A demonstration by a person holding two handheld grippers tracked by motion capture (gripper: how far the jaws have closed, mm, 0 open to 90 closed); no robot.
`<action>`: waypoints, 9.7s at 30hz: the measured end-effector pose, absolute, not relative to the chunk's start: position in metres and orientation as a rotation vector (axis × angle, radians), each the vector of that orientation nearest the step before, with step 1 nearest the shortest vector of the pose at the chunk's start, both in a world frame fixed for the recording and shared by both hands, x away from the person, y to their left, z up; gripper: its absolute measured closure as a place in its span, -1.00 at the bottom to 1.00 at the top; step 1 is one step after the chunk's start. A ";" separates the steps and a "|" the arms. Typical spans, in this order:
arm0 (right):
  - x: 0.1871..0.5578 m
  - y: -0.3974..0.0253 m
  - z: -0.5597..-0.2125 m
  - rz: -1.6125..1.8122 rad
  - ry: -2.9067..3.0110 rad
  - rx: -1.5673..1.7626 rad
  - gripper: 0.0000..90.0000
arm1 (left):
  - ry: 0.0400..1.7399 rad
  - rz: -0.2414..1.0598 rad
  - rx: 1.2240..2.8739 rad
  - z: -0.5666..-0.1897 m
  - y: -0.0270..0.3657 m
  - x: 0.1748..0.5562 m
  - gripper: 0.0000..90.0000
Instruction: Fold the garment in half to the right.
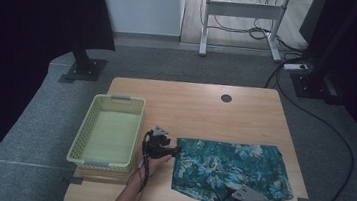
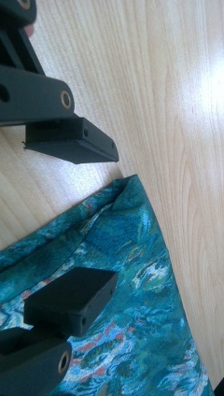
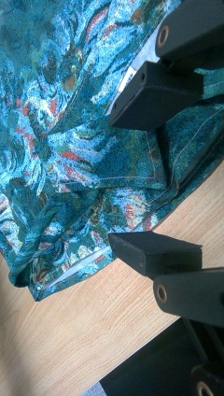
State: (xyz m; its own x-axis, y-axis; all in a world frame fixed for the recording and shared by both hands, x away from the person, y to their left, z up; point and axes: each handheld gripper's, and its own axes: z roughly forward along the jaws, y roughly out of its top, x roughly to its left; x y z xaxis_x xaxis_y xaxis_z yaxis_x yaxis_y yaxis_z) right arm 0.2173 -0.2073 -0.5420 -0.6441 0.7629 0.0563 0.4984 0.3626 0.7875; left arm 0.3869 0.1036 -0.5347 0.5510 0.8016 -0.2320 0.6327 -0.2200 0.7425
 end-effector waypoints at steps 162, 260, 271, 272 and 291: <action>0.253 -0.077 -0.548 1.129 2.537 0.813 -0.15 | 0.985 0.304 2.060 -0.518 0.065 0.402 0.87; 0.262 -0.074 -0.502 1.318 2.307 0.978 0.89 | 0.903 0.337 2.016 -0.454 0.077 0.392 0.90; 0.263 -0.064 -0.465 1.385 2.270 0.906 0.89 | 0.869 0.351 1.994 -0.427 0.077 0.389 0.90; 0.263 -0.064 -0.466 1.382 2.273 0.908 0.89 | 0.870 0.351 1.997 -0.428 0.077 0.389 0.90; 0.288 -0.053 -0.481 1.376 2.287 0.984 0.89 | 0.914 0.344 1.983 -0.437 0.085 0.405 0.90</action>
State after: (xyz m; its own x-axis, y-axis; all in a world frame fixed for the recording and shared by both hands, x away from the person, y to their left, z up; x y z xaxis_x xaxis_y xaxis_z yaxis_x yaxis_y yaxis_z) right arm 0.2882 -0.0533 -0.4809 -0.7221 0.6857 0.0916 0.4022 0.3084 0.8620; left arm 0.4048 0.0849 -0.4366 0.6886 0.7169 -0.1090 0.4675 -0.3240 0.8225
